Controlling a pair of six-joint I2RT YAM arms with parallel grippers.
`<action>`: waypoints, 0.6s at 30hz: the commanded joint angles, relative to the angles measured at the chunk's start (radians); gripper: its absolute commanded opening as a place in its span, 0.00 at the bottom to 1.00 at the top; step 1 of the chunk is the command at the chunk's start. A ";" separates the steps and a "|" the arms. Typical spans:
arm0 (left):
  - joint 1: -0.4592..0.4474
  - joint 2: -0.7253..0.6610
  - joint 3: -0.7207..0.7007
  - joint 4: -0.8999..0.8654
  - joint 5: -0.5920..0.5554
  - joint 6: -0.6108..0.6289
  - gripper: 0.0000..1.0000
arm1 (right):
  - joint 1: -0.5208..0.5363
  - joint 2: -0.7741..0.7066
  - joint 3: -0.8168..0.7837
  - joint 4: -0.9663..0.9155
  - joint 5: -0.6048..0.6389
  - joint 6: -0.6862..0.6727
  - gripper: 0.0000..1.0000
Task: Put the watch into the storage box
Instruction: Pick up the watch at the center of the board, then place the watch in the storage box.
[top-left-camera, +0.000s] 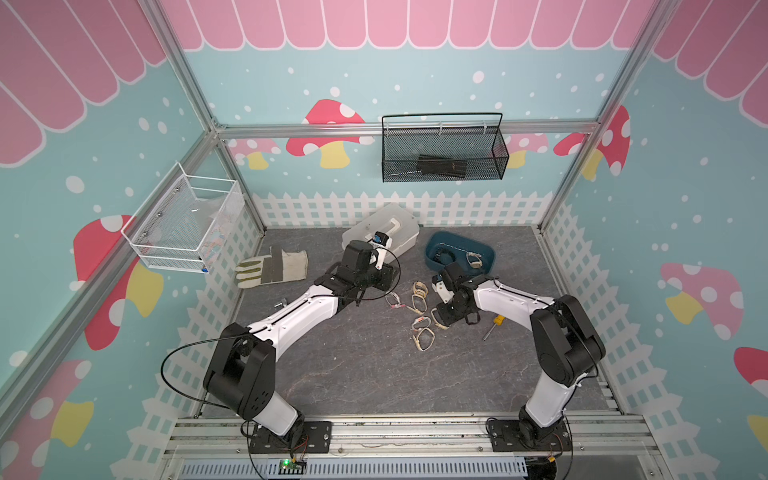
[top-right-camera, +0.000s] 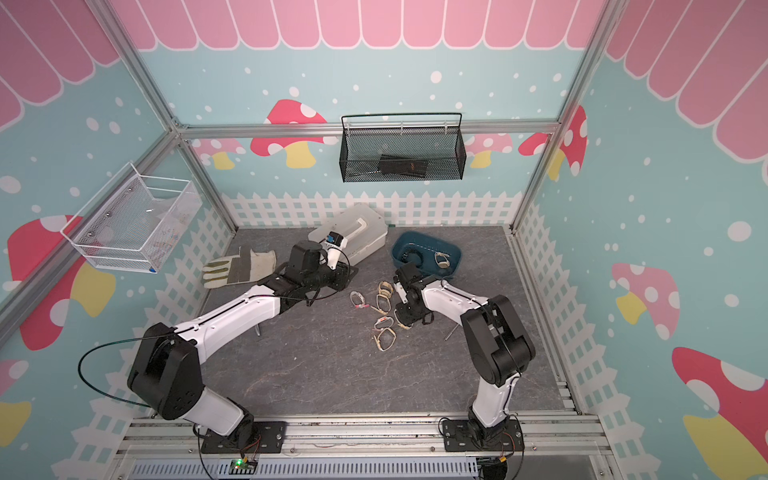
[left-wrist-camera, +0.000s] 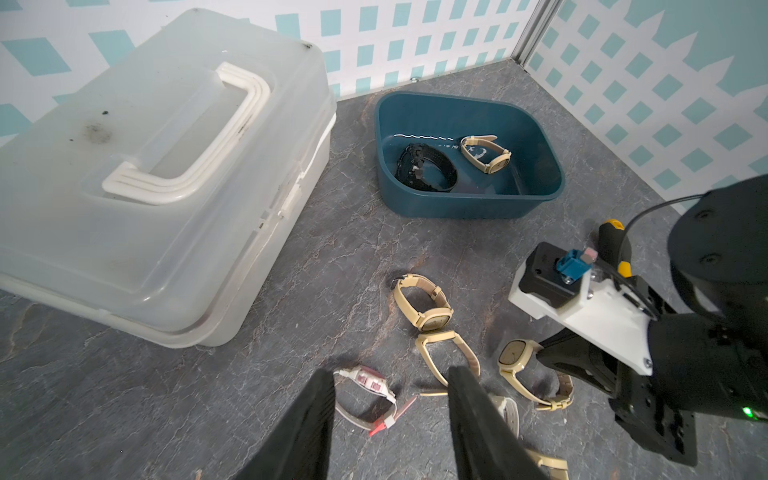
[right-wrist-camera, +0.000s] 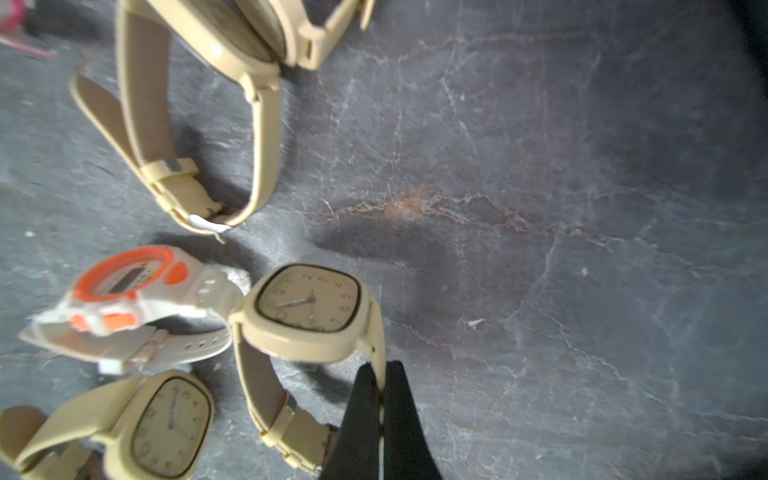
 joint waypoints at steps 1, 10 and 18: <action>0.003 -0.029 -0.008 0.002 0.036 0.034 0.48 | 0.004 -0.106 0.002 0.079 0.012 -0.069 0.00; 0.002 -0.048 -0.034 0.043 0.128 0.038 0.48 | -0.153 -0.009 0.306 -0.005 -0.054 -0.027 0.00; 0.003 -0.065 -0.051 0.050 0.131 0.047 0.48 | -0.218 0.140 0.540 -0.046 0.009 -0.026 0.00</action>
